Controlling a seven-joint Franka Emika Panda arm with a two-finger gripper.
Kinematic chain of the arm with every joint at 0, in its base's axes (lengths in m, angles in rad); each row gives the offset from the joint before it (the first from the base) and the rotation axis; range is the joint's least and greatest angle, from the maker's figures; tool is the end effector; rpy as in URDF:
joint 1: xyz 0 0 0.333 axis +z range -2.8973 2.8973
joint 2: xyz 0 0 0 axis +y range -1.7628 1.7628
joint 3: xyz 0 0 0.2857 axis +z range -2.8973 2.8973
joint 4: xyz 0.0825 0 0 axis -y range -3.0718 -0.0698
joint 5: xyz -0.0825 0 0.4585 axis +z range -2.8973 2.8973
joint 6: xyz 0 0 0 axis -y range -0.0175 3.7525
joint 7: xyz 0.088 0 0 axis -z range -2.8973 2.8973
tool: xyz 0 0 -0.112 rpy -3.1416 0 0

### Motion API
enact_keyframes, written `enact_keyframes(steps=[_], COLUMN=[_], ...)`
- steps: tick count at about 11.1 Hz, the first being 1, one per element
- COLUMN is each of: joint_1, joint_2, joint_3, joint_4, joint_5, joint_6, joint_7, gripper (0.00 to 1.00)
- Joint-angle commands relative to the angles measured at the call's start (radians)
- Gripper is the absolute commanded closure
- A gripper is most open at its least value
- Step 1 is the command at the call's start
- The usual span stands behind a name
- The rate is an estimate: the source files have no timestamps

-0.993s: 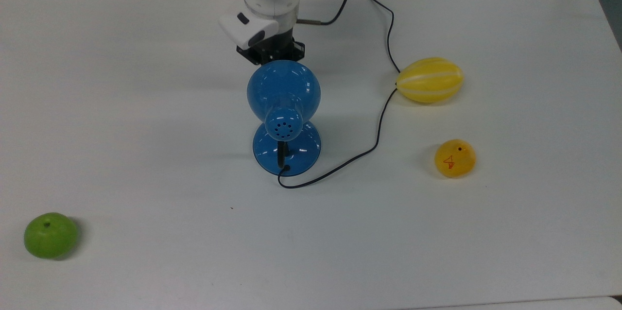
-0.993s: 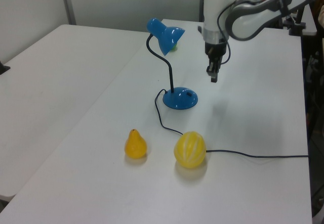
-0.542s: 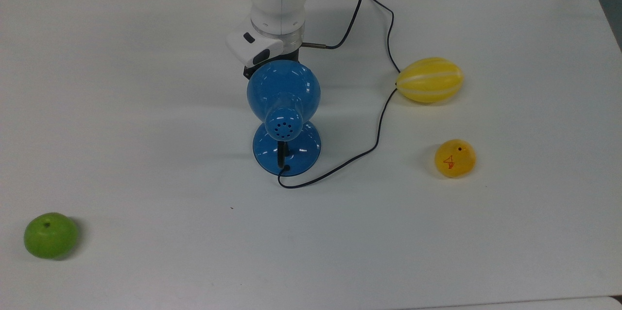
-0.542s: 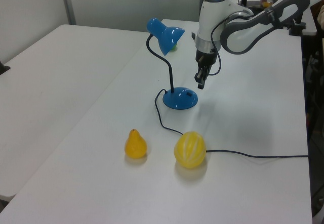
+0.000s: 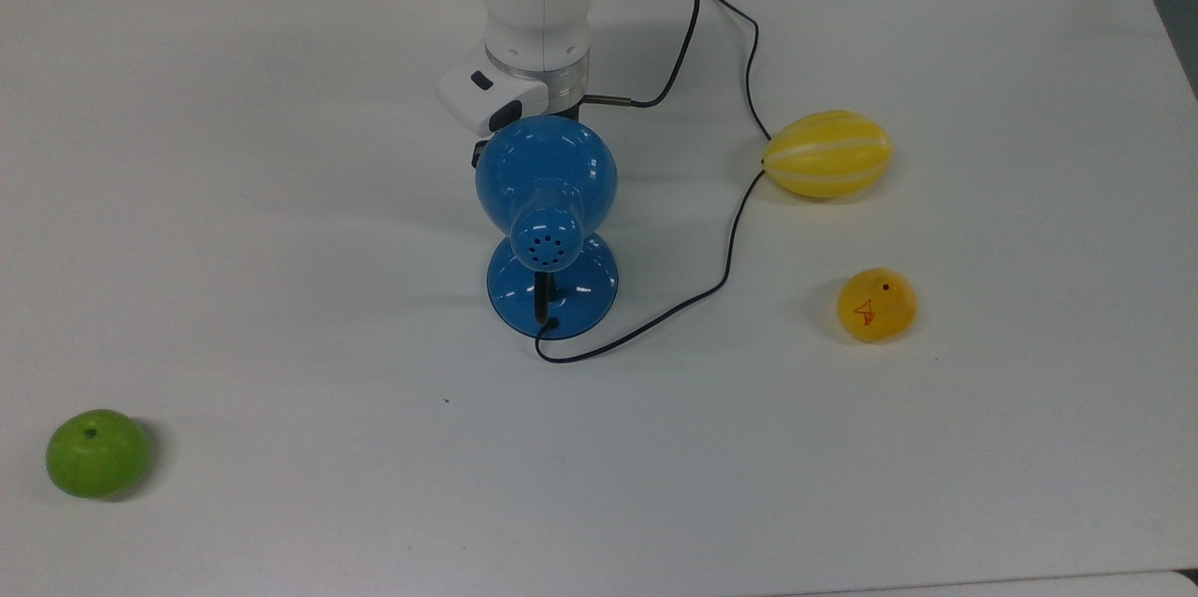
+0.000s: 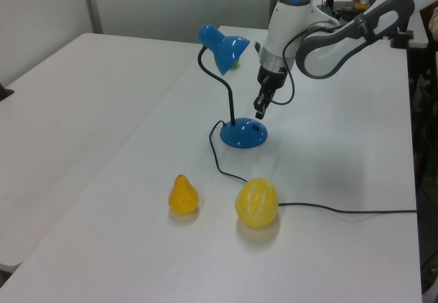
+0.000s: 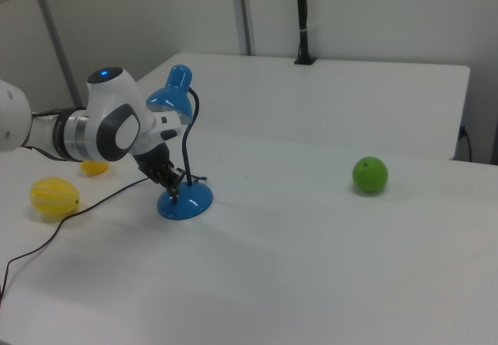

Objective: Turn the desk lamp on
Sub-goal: 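Press down on the lamp base switch with the gripper fingers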

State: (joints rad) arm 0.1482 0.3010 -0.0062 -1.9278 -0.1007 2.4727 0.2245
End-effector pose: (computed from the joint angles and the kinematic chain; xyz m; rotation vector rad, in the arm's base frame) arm 0.6822 0.0976 0.2789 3.0888 -0.0164 0.3927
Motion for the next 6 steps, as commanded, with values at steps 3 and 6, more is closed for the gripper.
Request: enact_keyframes(steps=[3,6], joint_1=[-0.002,-0.002], joint_2=[0.024,0.032], joint_3=[0.012,0.014], joint_4=[0.001,0.003], joint_5=[-0.013,-0.013], joint_6=[0.072,0.074], joint_7=[0.027,0.027], gripper=[1.0,1.0])
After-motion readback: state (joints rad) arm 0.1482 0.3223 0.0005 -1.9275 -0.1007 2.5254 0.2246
